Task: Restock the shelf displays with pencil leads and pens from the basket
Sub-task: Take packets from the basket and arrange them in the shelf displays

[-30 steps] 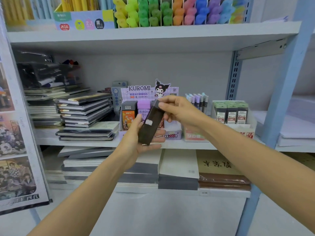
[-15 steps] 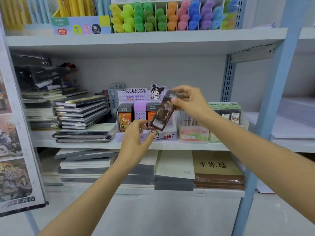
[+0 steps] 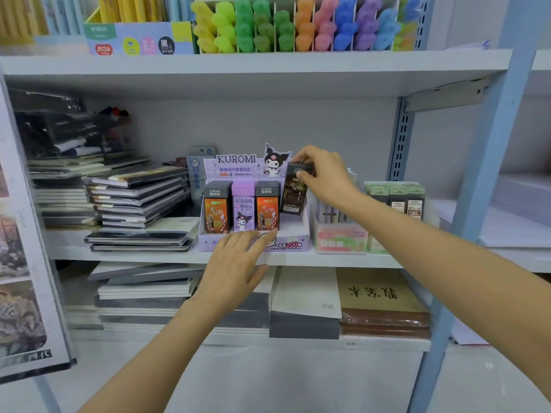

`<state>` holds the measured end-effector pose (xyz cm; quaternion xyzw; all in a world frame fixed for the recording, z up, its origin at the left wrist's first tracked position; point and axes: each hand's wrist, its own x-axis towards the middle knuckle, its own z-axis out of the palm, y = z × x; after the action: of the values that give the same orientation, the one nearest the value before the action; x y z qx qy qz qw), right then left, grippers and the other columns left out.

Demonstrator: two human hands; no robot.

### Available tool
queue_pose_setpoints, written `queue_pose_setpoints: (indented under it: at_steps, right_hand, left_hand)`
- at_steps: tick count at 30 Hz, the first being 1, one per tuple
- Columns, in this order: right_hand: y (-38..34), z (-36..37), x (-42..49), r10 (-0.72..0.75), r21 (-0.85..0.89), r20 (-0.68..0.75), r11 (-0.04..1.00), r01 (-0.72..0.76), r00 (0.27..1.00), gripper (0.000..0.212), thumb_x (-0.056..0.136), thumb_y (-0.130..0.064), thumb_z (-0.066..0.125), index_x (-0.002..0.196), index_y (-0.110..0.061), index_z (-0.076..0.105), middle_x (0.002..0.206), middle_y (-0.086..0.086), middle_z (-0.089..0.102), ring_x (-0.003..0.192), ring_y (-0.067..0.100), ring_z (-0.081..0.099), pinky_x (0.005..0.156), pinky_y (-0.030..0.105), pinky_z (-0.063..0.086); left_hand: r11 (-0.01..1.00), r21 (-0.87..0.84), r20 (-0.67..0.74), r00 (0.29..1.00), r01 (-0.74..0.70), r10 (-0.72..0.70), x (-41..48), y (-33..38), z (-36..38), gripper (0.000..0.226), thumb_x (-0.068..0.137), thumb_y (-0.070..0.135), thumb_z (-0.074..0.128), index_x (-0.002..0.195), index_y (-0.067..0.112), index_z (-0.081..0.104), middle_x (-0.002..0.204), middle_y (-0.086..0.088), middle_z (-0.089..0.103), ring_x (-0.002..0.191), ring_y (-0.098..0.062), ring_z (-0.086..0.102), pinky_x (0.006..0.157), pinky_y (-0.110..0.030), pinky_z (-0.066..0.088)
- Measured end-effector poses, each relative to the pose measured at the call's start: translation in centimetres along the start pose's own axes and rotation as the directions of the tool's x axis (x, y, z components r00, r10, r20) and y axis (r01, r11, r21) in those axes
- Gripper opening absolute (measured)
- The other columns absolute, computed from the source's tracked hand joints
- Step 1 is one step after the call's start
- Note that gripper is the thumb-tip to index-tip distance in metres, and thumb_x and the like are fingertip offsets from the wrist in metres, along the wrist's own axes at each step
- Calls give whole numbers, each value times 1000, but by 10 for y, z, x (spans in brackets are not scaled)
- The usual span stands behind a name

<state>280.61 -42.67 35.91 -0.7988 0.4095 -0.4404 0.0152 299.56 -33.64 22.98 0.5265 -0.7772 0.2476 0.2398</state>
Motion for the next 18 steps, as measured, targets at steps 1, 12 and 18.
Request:
queue_pose_setpoints:
  at_steps: [1, 12, 18]
  right_hand:
    - [1, 5, 1, -5, -39, 18, 999, 6, 1000, 22, 90, -8, 62, 110, -17, 63, 106, 3, 70, 99, 21, 64, 88, 39, 53]
    - [11, 10, 20, 36, -191, 241, 982, 11, 970, 23, 89, -9, 65, 109, -19, 60, 118, 7, 67, 110, 26, 61, 95, 45, 50]
    - [9, 23, 24, 14, -259, 199, 965, 39, 980, 23, 88, -9, 66, 110, -18, 66, 115, 7, 66, 107, 27, 60, 91, 44, 50]
  left_hand:
    - [1000, 1, 3, 1000, -1, 1, 1, -1, 0, 59, 91, 28, 63, 145, 19, 43, 126, -7, 57, 116, -28, 52, 100, -40, 39]
    - [999, 50, -24, 1000, -3, 4, -1, -1, 5, 67, 80, 23, 72, 142, 17, 47, 122, -8, 60, 110, -29, 56, 97, -43, 43]
    - [998, 55, -35, 999, -2, 4, -4, -1, 6, 68, 80, 24, 72, 143, 18, 46, 123, -7, 59, 111, -28, 56, 99, -42, 41]
